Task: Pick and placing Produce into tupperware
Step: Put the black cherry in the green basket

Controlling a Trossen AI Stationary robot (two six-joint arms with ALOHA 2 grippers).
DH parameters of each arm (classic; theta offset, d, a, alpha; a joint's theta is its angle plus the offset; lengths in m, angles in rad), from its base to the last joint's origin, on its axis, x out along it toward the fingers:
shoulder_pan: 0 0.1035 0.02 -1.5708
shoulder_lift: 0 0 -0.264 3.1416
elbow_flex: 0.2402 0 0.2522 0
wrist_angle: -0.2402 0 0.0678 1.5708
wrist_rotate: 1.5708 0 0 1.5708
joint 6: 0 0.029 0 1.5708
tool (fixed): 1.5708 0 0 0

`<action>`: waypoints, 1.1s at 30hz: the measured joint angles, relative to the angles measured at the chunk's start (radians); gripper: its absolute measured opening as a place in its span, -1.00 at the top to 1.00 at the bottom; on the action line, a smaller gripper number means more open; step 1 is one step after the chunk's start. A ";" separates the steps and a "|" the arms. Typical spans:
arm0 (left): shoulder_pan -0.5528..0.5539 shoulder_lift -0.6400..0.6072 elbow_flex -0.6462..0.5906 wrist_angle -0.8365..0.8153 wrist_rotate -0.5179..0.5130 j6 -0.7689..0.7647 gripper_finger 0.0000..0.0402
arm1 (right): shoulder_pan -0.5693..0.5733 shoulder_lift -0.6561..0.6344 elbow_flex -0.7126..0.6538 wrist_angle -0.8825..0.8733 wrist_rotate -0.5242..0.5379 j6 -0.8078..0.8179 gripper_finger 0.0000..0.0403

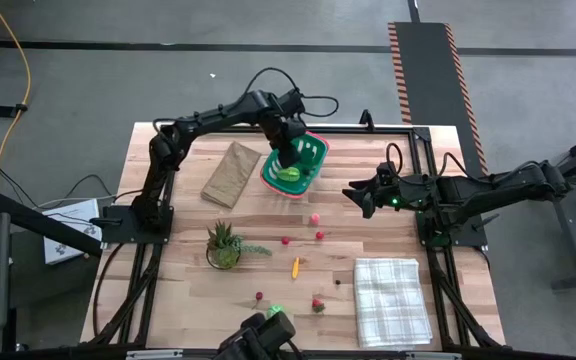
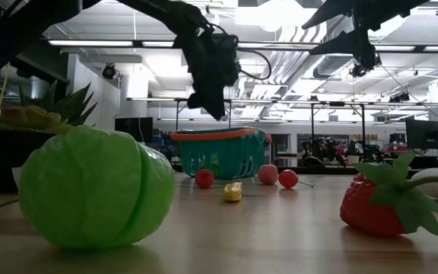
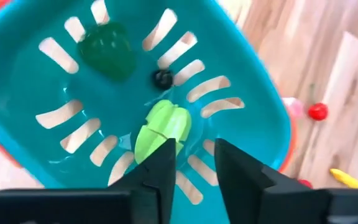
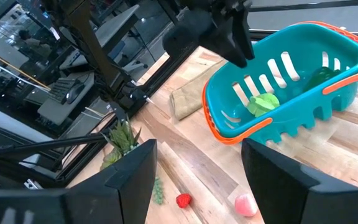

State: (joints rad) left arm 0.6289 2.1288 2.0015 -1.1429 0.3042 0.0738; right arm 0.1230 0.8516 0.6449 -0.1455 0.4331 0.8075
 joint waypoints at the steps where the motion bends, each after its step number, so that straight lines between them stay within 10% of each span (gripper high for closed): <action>1: 0.000 0.000 0.023 -0.010 0.000 0.000 0.58 | 0.000 0.000 0.000 0.000 0.000 0.002 -0.12; 10: 0.000 -0.002 0.279 -0.084 0.011 0.005 0.96 | 0.000 0.000 0.000 0.047 -0.044 0.004 -0.12; 18: 0.000 -0.001 0.355 -0.118 0.014 -0.083 0.90 | 0.014 0.000 0.000 0.061 -0.094 -0.007 -0.07; 33: 0.006 -0.103 0.354 -0.244 0.137 -0.118 0.99 | 0.021 -0.064 0.080 0.179 -0.182 -0.214 0.81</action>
State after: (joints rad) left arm 0.6346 2.0261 2.3558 -1.3871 0.4412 -0.0443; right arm 0.1440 0.7881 0.7250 0.0333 0.2513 0.5931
